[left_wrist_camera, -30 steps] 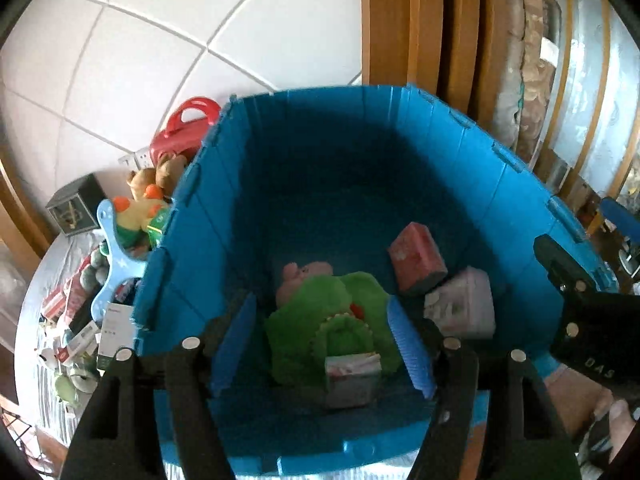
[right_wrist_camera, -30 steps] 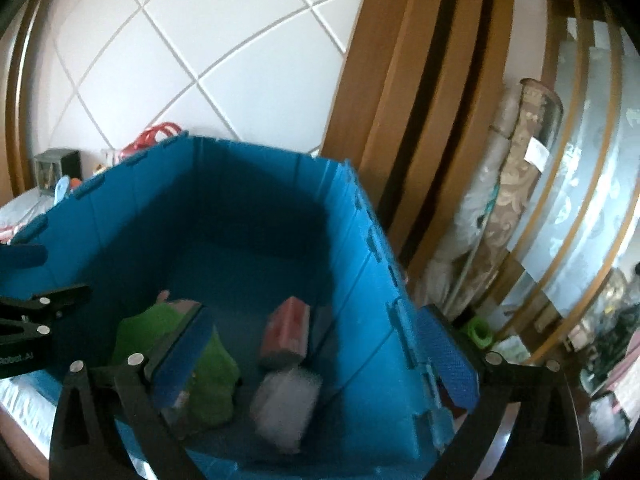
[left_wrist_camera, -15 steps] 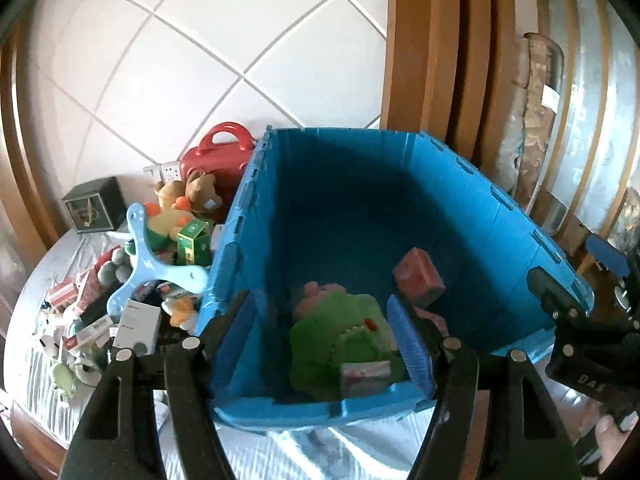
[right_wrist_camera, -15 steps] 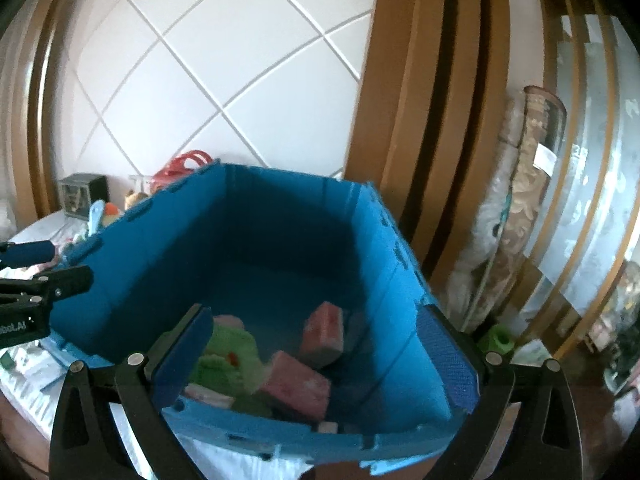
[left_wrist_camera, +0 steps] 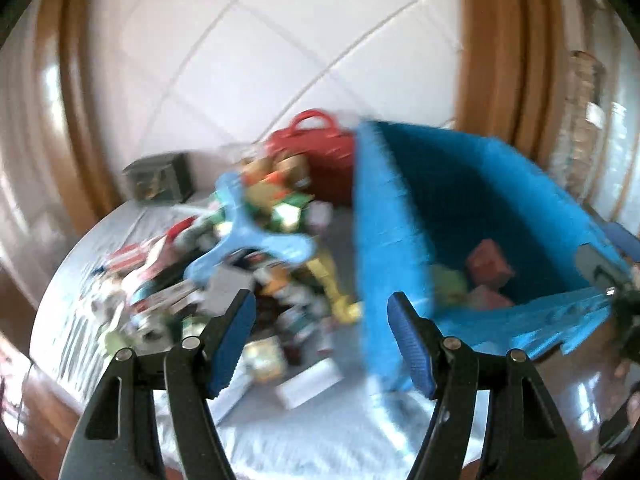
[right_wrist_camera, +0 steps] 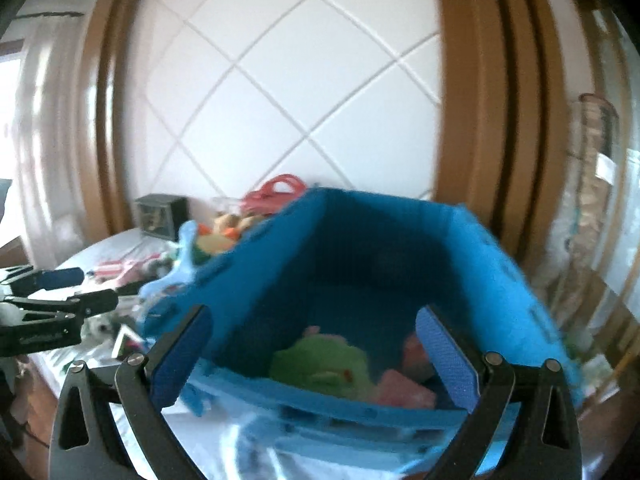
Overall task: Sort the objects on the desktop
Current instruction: 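Move both tools back over the pile, then grasp the green jar with the left tool while the right tool grasps a white medicine box, then carry the green jar and white medicine box over the blue bin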
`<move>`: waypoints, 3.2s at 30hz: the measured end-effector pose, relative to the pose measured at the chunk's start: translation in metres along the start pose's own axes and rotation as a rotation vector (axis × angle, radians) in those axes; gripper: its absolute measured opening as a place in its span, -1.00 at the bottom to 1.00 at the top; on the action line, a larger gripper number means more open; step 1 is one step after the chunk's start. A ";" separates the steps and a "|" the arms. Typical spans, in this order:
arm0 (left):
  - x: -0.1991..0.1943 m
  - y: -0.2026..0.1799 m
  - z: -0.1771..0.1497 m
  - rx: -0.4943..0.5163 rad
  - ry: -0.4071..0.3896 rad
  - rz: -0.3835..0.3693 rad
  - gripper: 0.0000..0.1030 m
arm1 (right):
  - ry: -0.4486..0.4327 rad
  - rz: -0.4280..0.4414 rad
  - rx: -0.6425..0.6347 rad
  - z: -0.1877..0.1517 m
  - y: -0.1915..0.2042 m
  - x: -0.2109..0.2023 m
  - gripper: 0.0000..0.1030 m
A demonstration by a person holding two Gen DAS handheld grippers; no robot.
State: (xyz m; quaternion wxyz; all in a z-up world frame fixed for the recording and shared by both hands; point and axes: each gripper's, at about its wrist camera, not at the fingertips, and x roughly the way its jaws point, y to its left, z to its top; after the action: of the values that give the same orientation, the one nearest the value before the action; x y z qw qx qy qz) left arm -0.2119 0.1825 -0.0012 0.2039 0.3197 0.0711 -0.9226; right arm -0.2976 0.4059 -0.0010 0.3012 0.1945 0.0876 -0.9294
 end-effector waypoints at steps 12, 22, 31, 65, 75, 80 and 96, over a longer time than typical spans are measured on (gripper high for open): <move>0.019 0.191 -0.069 -0.065 0.110 0.131 0.32 | 0.037 0.105 -0.042 -0.001 0.155 0.025 1.00; 0.072 0.314 -0.138 -0.063 0.295 0.098 0.32 | 0.308 0.126 -0.013 -0.063 0.285 0.086 1.00; 0.128 0.333 -0.196 -0.077 0.440 0.030 0.32 | 0.541 0.125 0.005 -0.136 0.327 0.142 1.00; 0.200 0.328 -0.232 -0.086 0.500 0.027 -0.10 | 0.755 0.086 0.078 -0.211 0.336 0.232 -0.23; 0.170 0.326 -0.222 -0.099 0.425 0.049 -0.11 | 0.714 0.061 -0.016 -0.204 0.342 0.219 -0.62; 0.141 0.315 -0.199 -0.090 0.335 0.032 -0.11 | 0.648 0.044 -0.031 -0.184 0.331 0.197 -0.67; 0.082 0.270 -0.131 -0.019 0.166 -0.035 -0.11 | 0.394 0.048 -0.025 -0.112 0.320 0.130 -0.67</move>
State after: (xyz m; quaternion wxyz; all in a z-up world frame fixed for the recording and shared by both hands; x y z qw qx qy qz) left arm -0.0831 -0.0555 -0.1552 0.1844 0.3918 0.1021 -0.8956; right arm -0.1699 0.1122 -0.1717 0.3028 0.3708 0.1519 -0.8647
